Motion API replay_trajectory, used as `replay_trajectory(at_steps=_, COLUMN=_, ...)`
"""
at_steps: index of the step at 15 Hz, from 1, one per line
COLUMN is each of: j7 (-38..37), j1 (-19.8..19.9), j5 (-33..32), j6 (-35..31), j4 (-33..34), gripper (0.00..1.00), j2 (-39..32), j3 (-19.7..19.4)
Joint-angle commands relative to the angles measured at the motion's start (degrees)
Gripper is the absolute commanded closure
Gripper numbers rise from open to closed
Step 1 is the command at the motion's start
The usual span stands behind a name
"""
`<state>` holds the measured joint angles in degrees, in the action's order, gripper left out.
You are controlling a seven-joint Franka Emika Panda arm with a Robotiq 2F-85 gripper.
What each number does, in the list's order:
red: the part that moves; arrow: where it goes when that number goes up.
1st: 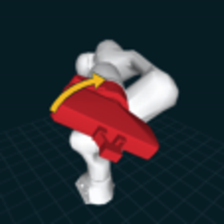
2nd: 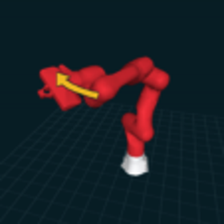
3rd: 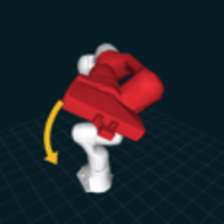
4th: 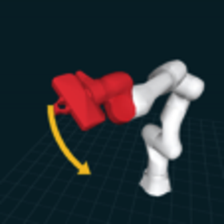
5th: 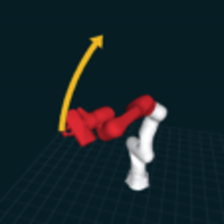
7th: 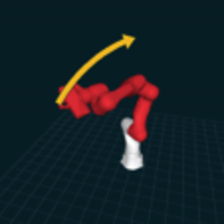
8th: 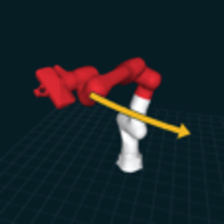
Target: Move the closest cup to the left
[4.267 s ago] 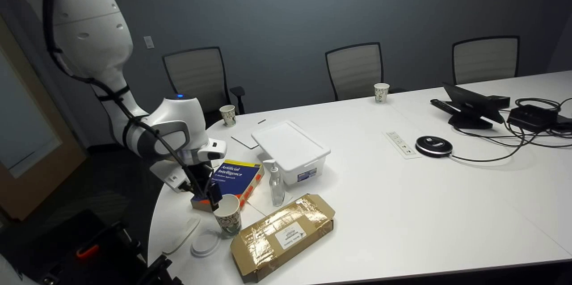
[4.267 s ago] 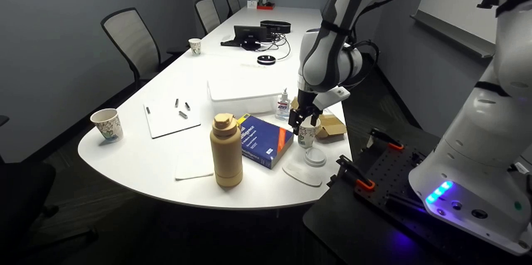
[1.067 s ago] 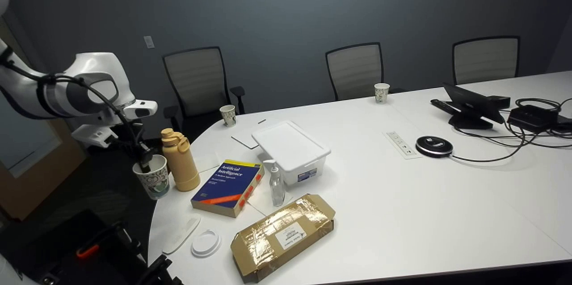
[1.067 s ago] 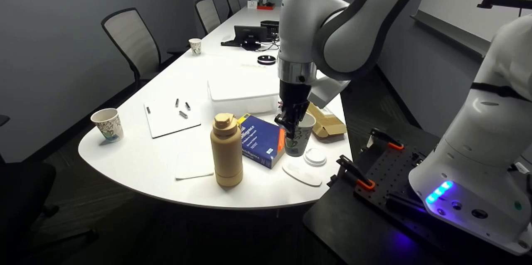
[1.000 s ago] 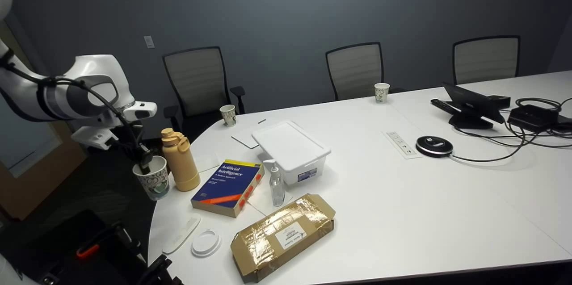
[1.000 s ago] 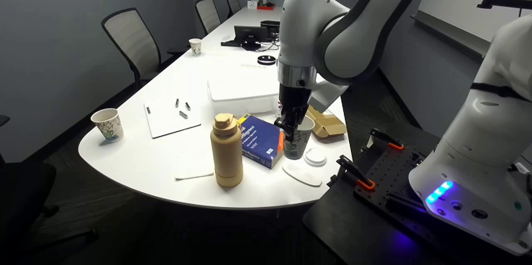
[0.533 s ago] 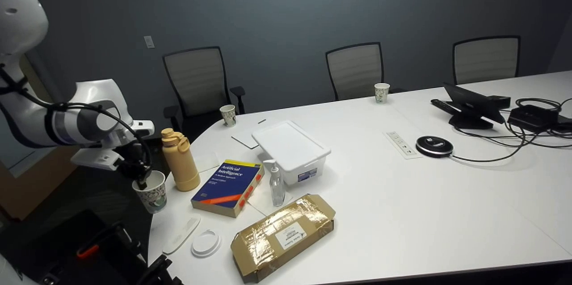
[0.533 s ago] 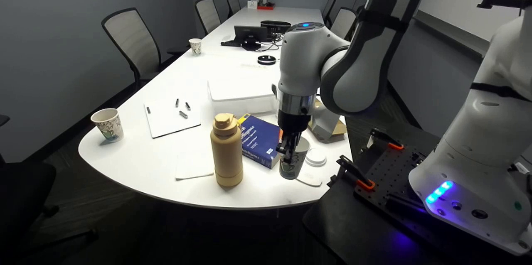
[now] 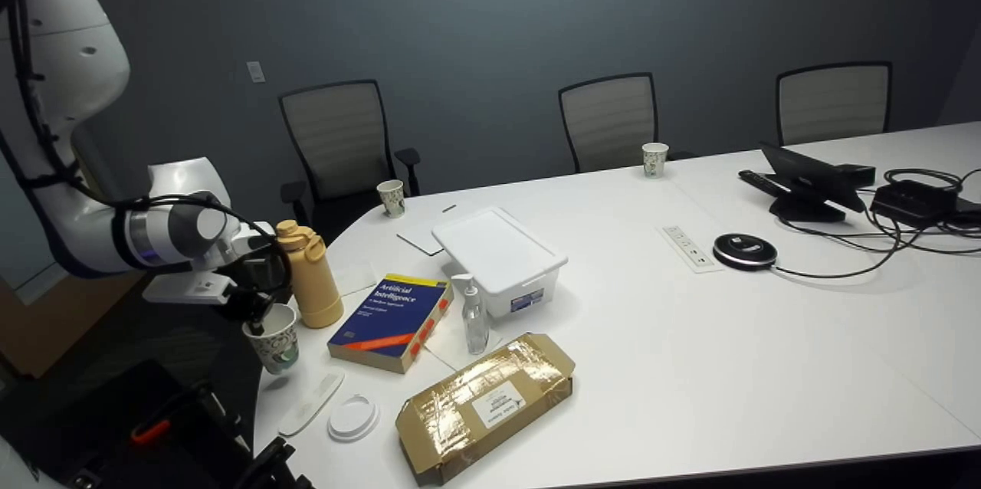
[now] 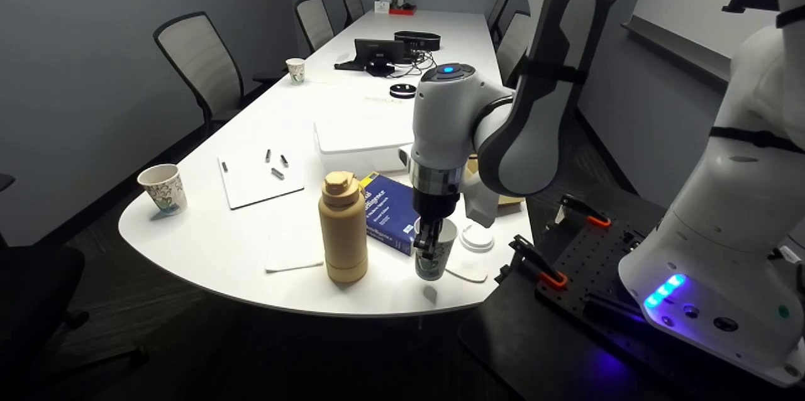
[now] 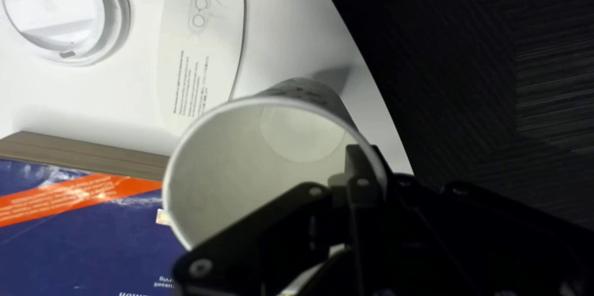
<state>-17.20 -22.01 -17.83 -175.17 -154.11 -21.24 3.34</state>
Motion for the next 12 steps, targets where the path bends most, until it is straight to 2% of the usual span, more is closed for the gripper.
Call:
replay_trajectory(at_steps=1, j7=-1.0, j1=-4.1, j5=-1.6, j6=-2.4, j4=3.3, gripper=0.99, j2=-4.7, j3=-3.5)
replay_trajectory(at_steps=3, j7=-1.1, j1=-6.0, j5=-1.4, j6=-3.0, j4=4.5, gripper=0.99, j2=-6.4, j3=-4.8)
replay_trajectory(at_steps=5, j7=-1.4, j1=-9.0, j5=-1.5, j6=-3.9, j4=5.3, gripper=0.99, j2=-7.7, j3=-7.7)
replay_trajectory(at_steps=6, j7=-1.6, j1=-10.7, j5=-1.4, j6=-4.2, j4=5.7, gripper=0.88, j2=-8.2, j3=-9.4)
replay_trajectory(at_steps=7, j7=-1.7, j1=-12.1, j5=-1.1, j6=-4.4, j4=6.0, gripper=0.71, j2=-8.5, j3=-10.7)
replay_trajectory(at_steps=11, j7=-2.4, j1=-17.0, j5=-0.4, j6=-5.1, j4=6.4, gripper=0.43, j2=-9.0, j3=-15.8)
replay_trajectory(at_steps=12, j7=0.9, j1=-18.0, j5=4.1, j6=-5.2, j4=6.2, gripper=0.34, j2=-8.8, j3=-16.1)
